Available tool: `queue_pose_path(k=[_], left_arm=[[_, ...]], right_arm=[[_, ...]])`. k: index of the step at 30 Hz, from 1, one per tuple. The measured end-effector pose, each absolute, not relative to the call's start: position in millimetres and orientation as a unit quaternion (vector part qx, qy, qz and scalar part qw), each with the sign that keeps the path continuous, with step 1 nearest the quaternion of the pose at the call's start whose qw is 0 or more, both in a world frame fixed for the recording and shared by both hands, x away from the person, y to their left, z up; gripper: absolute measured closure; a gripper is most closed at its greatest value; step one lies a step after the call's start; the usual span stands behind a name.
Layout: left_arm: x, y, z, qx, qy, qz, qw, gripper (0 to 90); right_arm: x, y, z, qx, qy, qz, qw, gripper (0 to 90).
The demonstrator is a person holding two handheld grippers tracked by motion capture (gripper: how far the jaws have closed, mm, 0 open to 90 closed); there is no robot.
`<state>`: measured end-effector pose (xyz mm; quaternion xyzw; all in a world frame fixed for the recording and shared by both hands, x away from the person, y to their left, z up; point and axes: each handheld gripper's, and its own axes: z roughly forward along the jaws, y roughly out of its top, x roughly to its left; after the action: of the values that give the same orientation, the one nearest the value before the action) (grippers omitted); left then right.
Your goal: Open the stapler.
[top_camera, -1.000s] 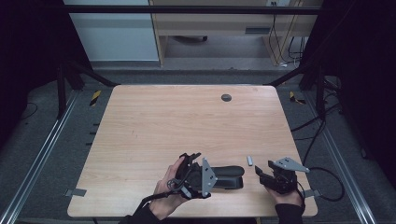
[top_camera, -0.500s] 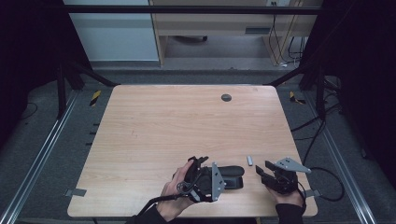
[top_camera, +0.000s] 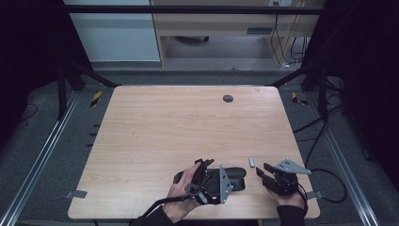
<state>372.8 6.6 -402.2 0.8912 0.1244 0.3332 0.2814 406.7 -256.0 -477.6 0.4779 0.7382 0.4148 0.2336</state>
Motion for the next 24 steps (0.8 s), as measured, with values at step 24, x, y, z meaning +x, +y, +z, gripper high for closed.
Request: queue_pose_path(k=[24], left_arm=[[377,-18,-421,0.902,0.085,0.353,0.234,25.3]], right_arm=[[407,-250,-477,0.484,0.748,0.401,0.213,68.6]])
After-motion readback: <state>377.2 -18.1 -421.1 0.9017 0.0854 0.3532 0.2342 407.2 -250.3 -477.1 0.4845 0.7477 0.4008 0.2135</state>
